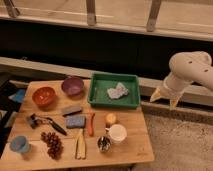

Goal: Place towel in plastic cup

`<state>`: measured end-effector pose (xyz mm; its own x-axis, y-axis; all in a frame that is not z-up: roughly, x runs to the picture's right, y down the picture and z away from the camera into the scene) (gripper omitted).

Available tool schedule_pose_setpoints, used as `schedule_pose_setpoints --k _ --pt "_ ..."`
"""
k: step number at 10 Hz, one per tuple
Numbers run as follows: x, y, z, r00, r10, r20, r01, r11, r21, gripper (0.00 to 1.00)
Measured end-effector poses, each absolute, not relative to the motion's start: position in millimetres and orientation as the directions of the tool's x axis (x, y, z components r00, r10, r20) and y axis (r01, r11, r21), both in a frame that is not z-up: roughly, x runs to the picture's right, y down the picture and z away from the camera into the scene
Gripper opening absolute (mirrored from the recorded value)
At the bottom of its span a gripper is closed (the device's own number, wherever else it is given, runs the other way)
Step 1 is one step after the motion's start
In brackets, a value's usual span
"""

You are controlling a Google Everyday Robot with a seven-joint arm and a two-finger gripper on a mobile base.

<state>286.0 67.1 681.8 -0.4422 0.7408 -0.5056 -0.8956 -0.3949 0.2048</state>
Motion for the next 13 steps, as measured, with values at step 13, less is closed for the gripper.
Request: schedule_pose_setpoints --k 13 --pt "159.3 6.3 679.6 -0.222 0.925 -0.307 -0.969 -0.244 -0.035 0.65"
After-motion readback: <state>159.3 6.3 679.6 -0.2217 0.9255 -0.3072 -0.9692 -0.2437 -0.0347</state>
